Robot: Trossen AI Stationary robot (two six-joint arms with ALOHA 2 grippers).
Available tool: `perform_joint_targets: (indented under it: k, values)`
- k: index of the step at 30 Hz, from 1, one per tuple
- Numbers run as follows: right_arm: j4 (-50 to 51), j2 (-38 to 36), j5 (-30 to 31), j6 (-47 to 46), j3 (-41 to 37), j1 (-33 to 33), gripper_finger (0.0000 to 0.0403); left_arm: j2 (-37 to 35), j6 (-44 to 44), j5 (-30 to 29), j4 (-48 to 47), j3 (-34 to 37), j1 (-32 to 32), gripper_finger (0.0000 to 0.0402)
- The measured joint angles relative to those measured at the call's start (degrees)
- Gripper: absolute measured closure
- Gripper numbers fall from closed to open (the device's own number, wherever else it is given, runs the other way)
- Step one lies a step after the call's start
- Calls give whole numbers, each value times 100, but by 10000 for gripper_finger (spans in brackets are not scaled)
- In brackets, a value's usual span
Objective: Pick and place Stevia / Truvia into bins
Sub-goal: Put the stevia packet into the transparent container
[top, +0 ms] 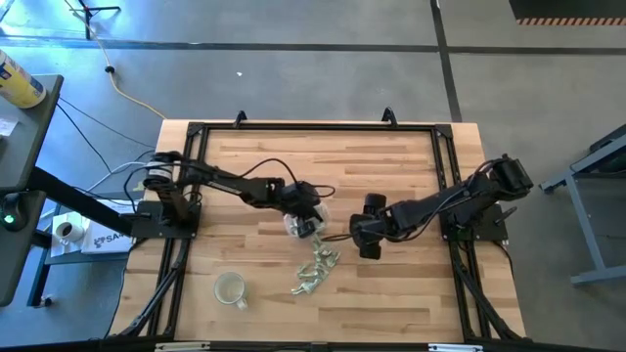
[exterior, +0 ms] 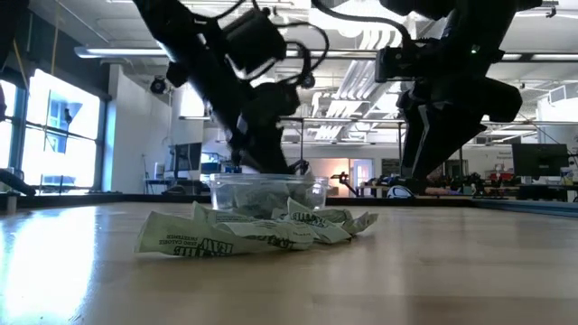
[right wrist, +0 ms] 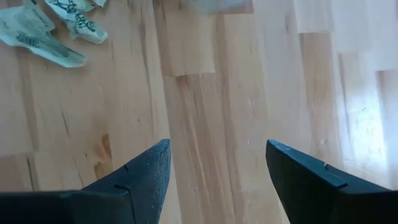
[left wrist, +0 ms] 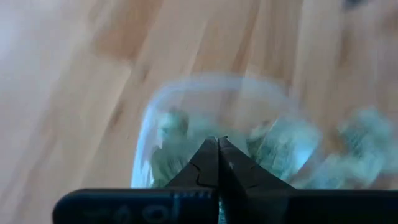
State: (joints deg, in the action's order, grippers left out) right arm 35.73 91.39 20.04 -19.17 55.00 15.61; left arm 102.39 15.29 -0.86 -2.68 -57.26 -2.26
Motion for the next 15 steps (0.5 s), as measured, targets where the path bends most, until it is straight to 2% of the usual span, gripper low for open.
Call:
perform_joint_targets:
  k: [7, 12, 15]
  values:
    - [-104, 0, -338, 179, 0, -63, 150, 166, 218, -4, -65, -39, 2, 337]
    - [-480, 0, -691, 537, 0, -62, 150, -296, 412, -393, -340, -421, 2, 307]
    - [-711, 2, -996, 794, 2, -62, 151, -482, 409, -471, -875, -664, 2, 283]
